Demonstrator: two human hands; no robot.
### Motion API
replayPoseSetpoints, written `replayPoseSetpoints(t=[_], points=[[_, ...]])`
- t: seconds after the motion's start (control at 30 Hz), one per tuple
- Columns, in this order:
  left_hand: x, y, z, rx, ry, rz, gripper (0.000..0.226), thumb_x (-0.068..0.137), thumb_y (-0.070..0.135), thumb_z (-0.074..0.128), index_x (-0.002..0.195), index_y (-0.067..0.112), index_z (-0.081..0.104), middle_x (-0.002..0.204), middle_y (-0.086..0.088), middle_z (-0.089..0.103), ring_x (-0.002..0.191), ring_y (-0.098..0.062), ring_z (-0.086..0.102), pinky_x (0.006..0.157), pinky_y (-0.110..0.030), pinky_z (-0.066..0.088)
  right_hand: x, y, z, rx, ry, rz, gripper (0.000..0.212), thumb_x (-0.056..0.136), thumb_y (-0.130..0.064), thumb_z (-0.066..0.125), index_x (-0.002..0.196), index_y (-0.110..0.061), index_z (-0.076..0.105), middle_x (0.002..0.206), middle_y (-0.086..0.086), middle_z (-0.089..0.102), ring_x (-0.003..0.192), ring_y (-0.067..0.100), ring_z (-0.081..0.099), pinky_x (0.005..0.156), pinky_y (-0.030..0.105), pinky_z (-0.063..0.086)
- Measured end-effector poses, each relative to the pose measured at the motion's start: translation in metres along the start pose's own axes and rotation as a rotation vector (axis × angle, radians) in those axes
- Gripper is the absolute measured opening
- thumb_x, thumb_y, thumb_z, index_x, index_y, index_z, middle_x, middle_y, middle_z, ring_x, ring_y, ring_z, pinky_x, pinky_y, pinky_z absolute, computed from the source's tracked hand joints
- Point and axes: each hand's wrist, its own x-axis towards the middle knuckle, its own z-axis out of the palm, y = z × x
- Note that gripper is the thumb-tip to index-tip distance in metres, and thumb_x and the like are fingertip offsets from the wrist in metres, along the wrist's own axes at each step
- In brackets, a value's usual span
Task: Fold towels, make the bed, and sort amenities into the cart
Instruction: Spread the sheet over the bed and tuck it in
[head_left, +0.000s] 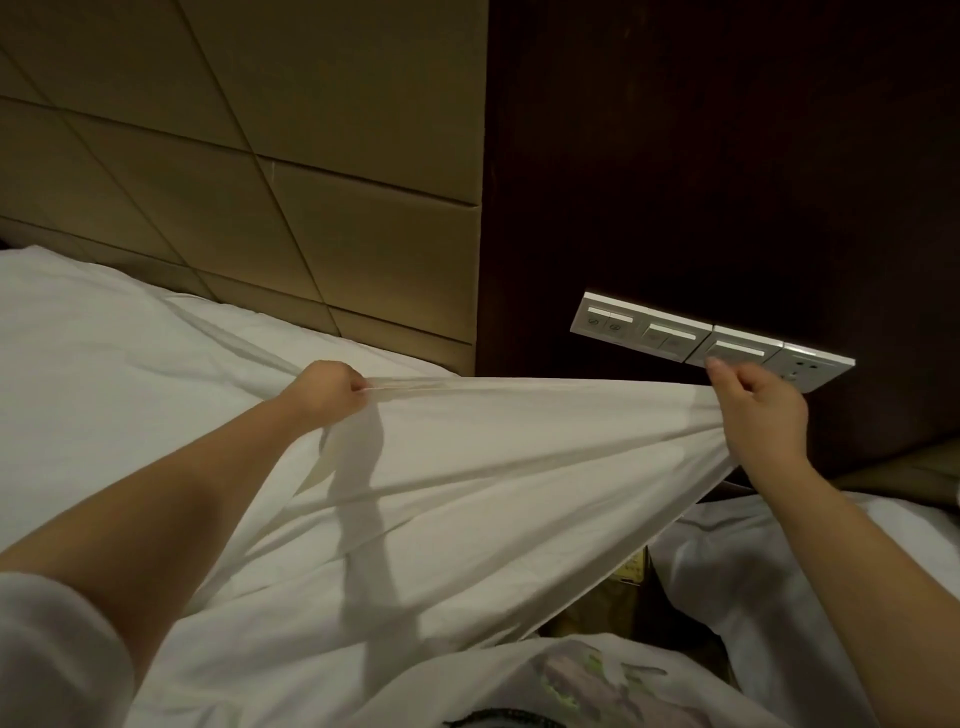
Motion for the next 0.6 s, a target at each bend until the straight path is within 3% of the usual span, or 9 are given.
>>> replayPoseSetpoints(t=[0.13, 0.4, 0.5, 0.6], points=[[-0.008, 0.000, 0.000, -0.150, 0.160, -0.054, 0.021, 0.092, 0.018, 0.052, 0.089, 0.010, 0.071, 0.088, -0.011, 0.063, 0.088, -0.029, 0.058, 0.073, -0.031, 0.041, 0.002, 0.005, 0.000, 0.000, -0.013, -0.007, 0.039, 0.095, -0.032, 0.053, 0.061, -0.015, 0.052, 0.058, 0.002, 0.041, 0.055, 0.013, 0.035, 0.052, 0.027, 0.028], [-0.027, 0.000, -0.002, -0.332, 0.211, -0.076, 0.023, 0.094, 0.022, 0.057, 0.102, 0.006, 0.070, 0.099, -0.004, 0.060, 0.093, -0.020, 0.053, 0.079, -0.026, 0.037, 0.004, 0.021, 0.001, -0.009, -0.025, 0.043, 0.040, 0.095, -0.037, 0.052, 0.072, -0.005, 0.061, 0.061, 0.006, 0.045, 0.056, 0.015, 0.038, 0.054, 0.028, 0.030], [-0.035, 0.002, -0.004, -0.347, 0.258, -0.050, 0.020, 0.095, 0.018, 0.054, 0.098, 0.006, 0.070, 0.100, -0.008, 0.063, 0.093, -0.025, 0.056, 0.070, -0.027, 0.038, 0.005, 0.024, 0.002, -0.006, -0.037, 0.069, 0.043, 0.095, -0.038, 0.051, 0.078, -0.001, 0.063, 0.061, 0.008, 0.045, 0.056, 0.018, 0.040, 0.054, 0.029, 0.030], [-0.046, 0.002, -0.009, -0.404, 0.302, -0.037, 0.019, 0.096, 0.010, 0.048, 0.092, 0.013, 0.067, 0.095, -0.004, 0.064, 0.091, -0.023, 0.057, 0.067, -0.016, 0.039, 0.006, 0.011, 0.009, 0.004, -0.084, 0.031, 0.035, 0.096, -0.036, 0.052, 0.075, -0.008, 0.059, 0.066, 0.006, 0.048, 0.064, 0.020, 0.043, 0.057, 0.030, 0.032]])
